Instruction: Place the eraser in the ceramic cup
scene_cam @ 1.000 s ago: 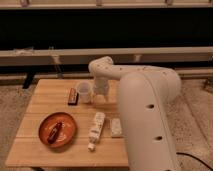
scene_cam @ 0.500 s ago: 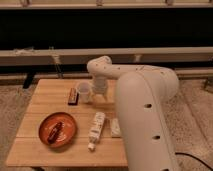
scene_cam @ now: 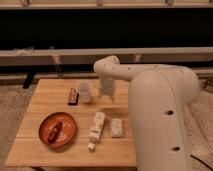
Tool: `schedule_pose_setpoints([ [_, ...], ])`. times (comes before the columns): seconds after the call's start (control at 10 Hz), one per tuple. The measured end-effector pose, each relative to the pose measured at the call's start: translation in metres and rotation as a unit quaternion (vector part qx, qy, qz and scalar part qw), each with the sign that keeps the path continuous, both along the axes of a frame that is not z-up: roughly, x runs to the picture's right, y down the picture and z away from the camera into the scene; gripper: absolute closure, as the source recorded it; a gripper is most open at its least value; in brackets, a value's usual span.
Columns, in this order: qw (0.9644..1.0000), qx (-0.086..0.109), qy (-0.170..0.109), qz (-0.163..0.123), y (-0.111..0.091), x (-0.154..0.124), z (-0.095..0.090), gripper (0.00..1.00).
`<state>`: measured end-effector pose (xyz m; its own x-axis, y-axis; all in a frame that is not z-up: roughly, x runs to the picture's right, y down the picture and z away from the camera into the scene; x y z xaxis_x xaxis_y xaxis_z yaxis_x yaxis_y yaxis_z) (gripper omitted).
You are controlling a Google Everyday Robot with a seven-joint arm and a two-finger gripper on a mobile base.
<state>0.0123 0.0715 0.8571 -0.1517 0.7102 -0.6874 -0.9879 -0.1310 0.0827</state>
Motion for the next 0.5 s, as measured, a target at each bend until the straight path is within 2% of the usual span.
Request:
schedule_pose_setpoints([
  [0.1, 1.0000, 0.001, 0.004, 0.002, 0.004, 0.009, -0.008, 0.35],
  [0.3, 1.0000, -0.001, 0.002, 0.001, 0.013, 0.008, -0.020, 0.35],
  [0.5, 0.9999, -0.007, 0.013, 0.006, 0.024, 0.029, -0.032, 0.35],
])
